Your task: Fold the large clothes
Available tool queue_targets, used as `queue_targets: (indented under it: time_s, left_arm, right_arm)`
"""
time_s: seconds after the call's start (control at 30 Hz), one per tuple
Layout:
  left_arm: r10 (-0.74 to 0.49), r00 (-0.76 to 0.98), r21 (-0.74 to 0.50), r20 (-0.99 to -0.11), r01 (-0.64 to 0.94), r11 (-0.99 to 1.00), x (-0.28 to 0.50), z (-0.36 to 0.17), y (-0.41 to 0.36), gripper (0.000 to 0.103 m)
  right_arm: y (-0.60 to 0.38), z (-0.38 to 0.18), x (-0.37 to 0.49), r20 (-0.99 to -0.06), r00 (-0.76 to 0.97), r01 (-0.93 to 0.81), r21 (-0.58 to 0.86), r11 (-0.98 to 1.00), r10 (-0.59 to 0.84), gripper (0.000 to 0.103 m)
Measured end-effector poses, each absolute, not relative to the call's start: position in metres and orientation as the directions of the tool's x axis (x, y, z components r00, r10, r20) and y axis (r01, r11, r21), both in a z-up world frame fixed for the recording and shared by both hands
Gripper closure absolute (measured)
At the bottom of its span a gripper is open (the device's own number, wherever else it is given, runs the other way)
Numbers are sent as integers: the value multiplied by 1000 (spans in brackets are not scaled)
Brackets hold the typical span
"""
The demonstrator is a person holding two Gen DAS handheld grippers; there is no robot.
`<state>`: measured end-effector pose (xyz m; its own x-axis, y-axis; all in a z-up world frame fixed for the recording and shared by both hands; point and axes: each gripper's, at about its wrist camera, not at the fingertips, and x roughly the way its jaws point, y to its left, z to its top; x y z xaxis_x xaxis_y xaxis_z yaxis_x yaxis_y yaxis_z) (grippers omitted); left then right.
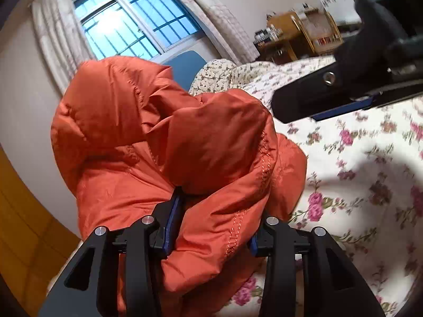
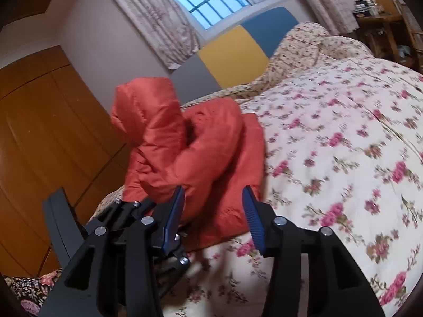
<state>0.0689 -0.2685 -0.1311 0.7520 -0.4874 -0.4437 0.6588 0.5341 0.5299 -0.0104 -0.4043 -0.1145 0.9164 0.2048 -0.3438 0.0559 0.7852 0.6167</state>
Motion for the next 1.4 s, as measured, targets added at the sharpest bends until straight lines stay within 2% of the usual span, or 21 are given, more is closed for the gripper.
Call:
queue_targets:
  time_s: [0.17, 0.43, 0.5, 0.53, 0.6, 0.7, 0.97, 1.07, 1.27, 1.37, 1.4]
  left_arm:
    - [-489, 749, 556, -446, 661, 504, 66, -134, -268, 63]
    - [-501, 727, 499, -470, 687, 528, 66, -130, -264, 63]
    - [-505, 717, 480, -480, 697, 533, 67, -129, -264, 63]
    - [-510, 709, 468, -487, 705, 533, 70, -128, -261, 63]
    - [-514, 701, 456, -494, 713, 533, 70, -127, -260, 63]
    - [-525, 685, 437, -505, 728, 529, 70, -125, -259, 63]
    - [-545, 612, 384, -572, 788, 482, 63, -128, -256, 63]
    - [-582, 559, 309, -590, 823, 478, 58, -123, -244, 63]
    - [-627, 570, 195, -531, 802, 564, 62, -101, -200, 63]
    - [-553, 692, 182, -463, 685, 705, 95, -81, -178, 63]
    - [-483, 752, 184, -450, 607, 773, 115, -75, -171, 63]
  right_arm:
    - [-402, -113, 4, -355, 900, 36, 641, 767, 254, 58]
    - [-403, -111, 32, -417, 850, 27, 642, 766, 320, 57]
    - [-404, -114, 36, -430, 844, 34, 639, 768, 320, 82]
    - [-404, -114, 38, -432, 844, 37, 638, 769, 319, 82]
    - [-403, -115, 37, -446, 845, 53, 618, 784, 295, 92]
    - [-403, -122, 36, -480, 841, 106, 596, 796, 248, 96]
    - [-403, -157, 44, -575, 803, 240, 556, 796, 159, 99]
    - [-402, -168, 46, -603, 786, 271, 536, 799, 138, 101]
    - [-406, -180, 46, -605, 782, 278, 553, 785, 149, 100]
    - [-409, -174, 42, -593, 790, 272, 567, 777, 156, 98]
    - [-409, -171, 40, -588, 794, 268, 567, 779, 155, 90]
